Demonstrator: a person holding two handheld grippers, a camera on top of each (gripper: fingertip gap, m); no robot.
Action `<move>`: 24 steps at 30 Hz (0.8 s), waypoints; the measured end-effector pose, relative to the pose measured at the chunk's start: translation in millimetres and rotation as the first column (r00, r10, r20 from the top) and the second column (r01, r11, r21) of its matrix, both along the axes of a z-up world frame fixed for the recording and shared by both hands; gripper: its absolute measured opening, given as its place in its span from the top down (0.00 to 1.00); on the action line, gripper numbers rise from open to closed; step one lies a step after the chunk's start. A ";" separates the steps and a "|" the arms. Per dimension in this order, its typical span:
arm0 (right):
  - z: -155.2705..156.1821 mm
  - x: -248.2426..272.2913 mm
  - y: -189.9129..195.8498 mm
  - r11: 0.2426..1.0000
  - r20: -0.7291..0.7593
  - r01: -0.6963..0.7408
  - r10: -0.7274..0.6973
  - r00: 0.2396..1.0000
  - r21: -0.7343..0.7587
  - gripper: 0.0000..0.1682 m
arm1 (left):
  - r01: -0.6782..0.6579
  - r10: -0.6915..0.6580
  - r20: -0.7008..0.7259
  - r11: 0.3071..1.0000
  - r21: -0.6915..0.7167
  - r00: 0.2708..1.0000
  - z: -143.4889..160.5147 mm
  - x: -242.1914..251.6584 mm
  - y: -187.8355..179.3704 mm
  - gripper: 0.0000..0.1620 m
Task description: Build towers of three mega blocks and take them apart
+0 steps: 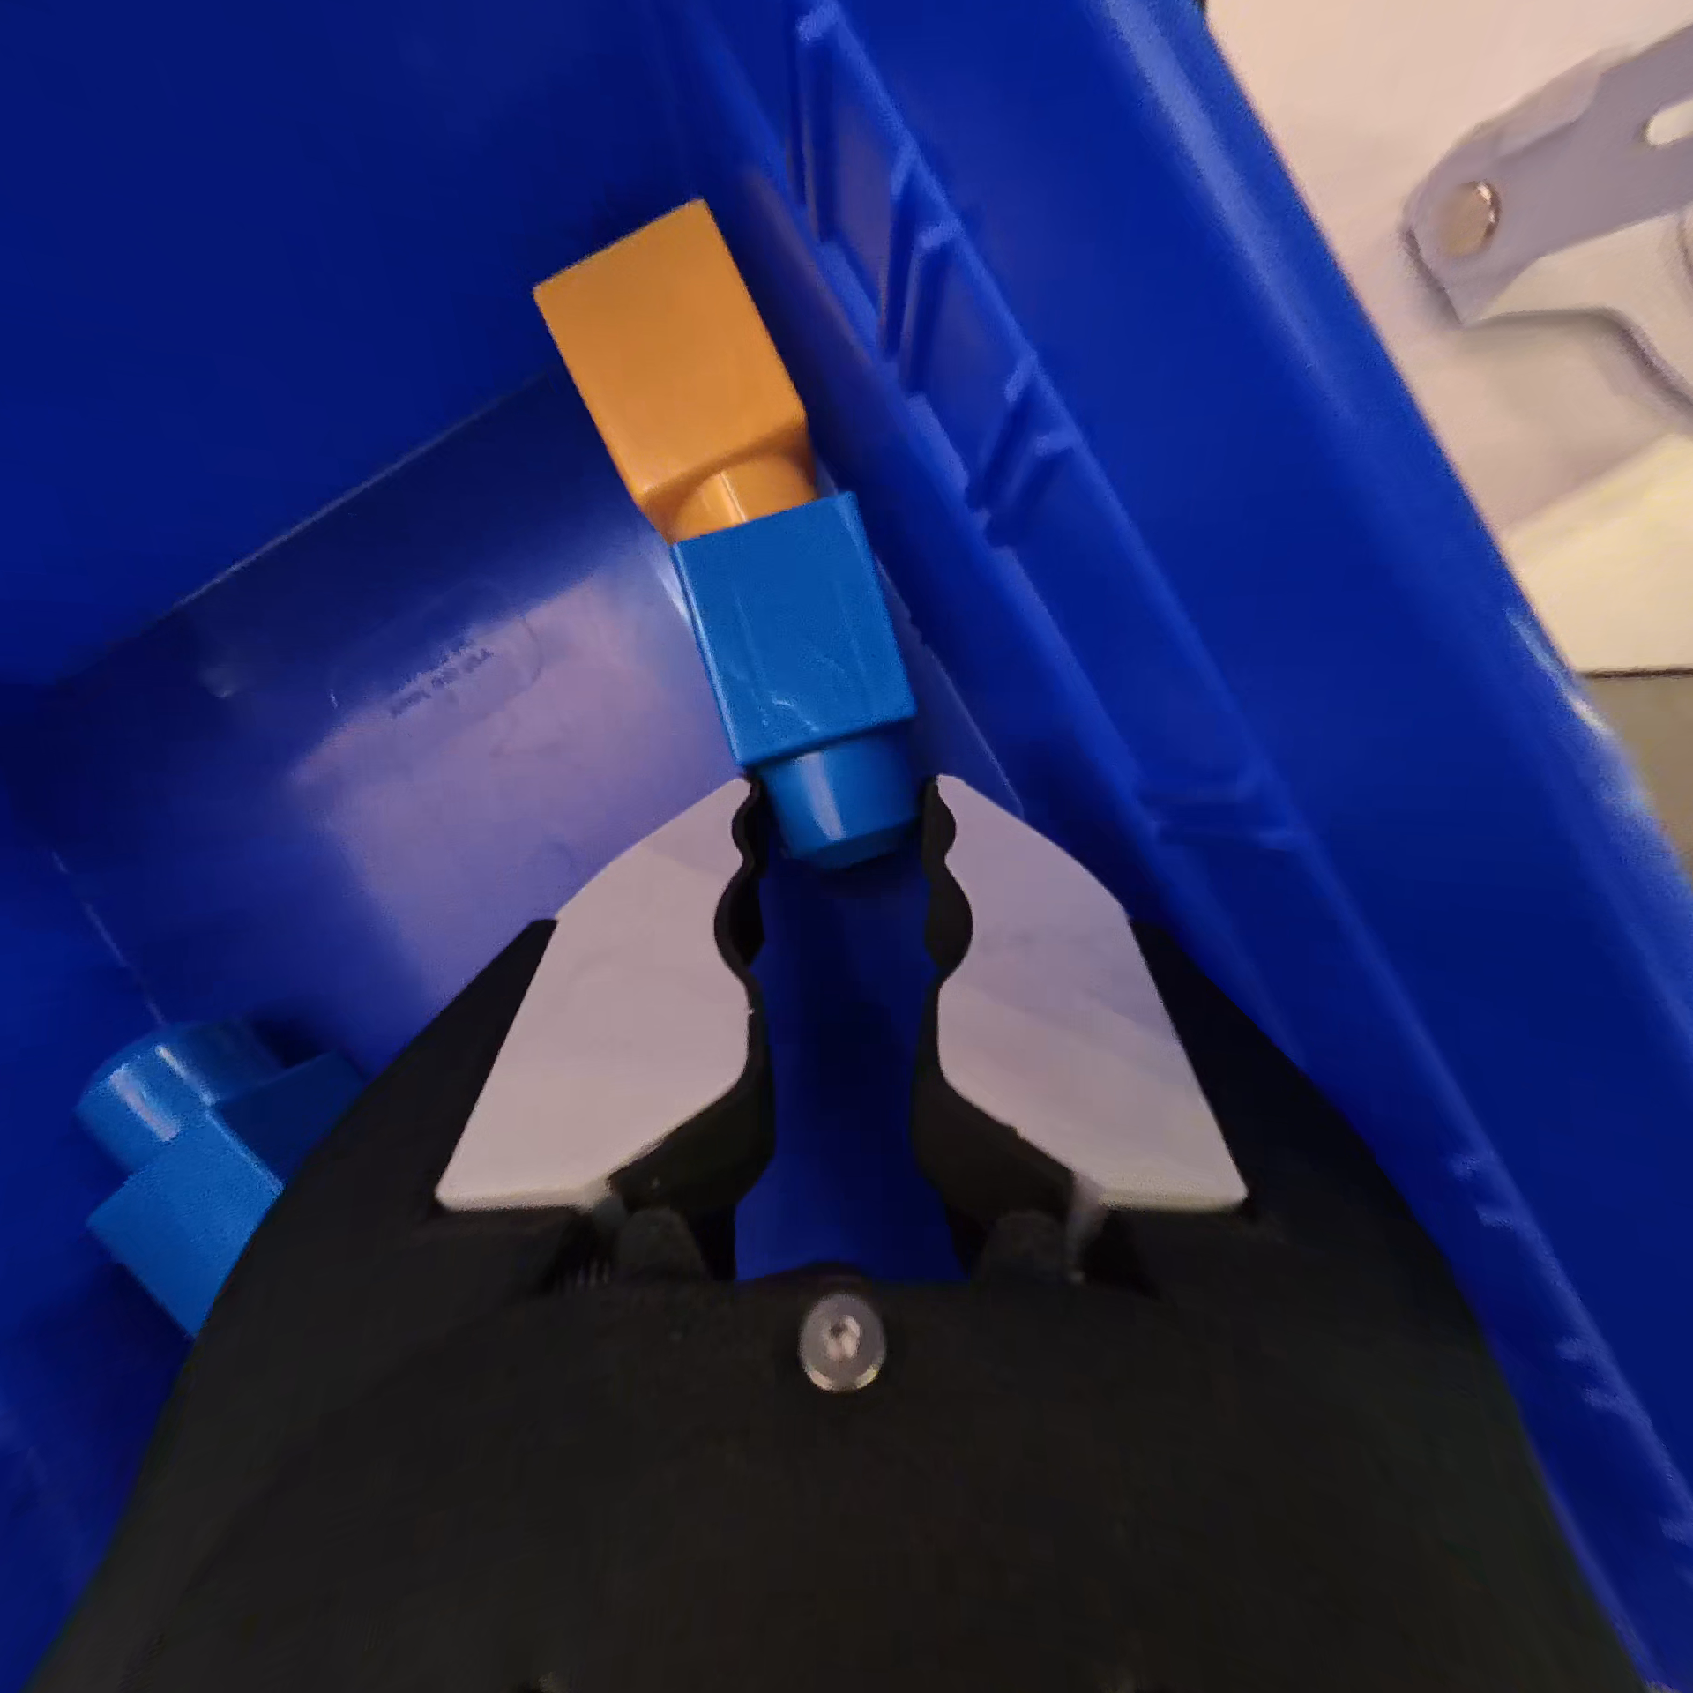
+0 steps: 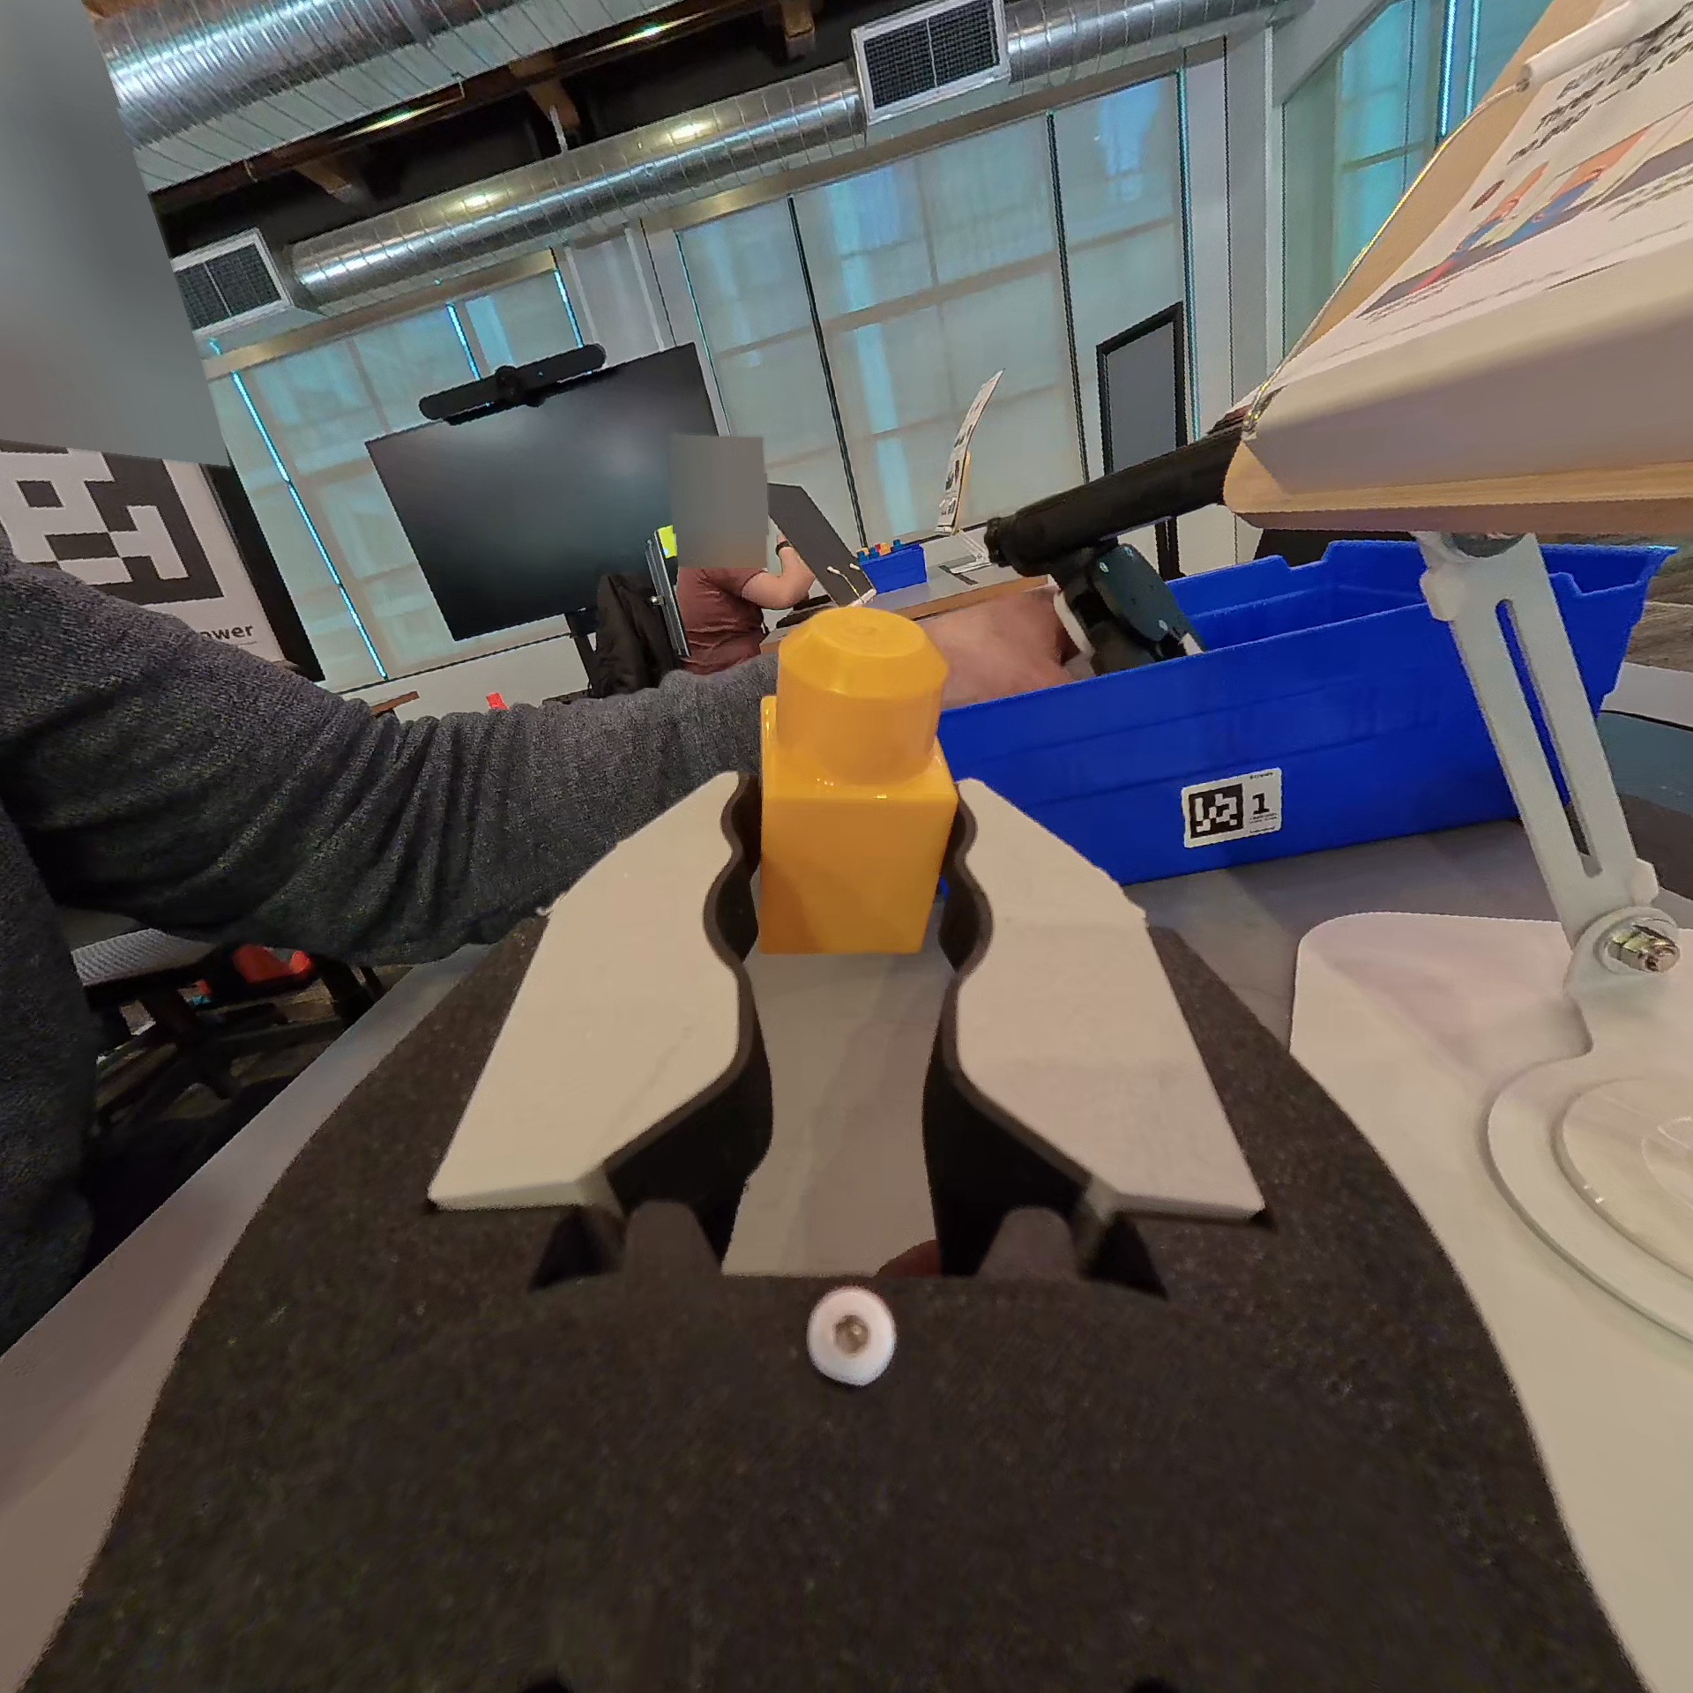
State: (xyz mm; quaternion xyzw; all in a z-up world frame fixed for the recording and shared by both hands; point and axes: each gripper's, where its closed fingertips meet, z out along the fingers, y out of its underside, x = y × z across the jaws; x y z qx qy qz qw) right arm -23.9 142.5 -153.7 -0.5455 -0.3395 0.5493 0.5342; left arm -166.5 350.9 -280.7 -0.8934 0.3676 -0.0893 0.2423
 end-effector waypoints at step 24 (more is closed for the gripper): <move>-1.5 -3.4 -3.0 1.000 0.025 -0.005 0.005 1.000 0.021 0.78 | 0.176 -0.200 -0.175 0.974 -0.143 0.964 -2.8 -36.2 -34.5 0.76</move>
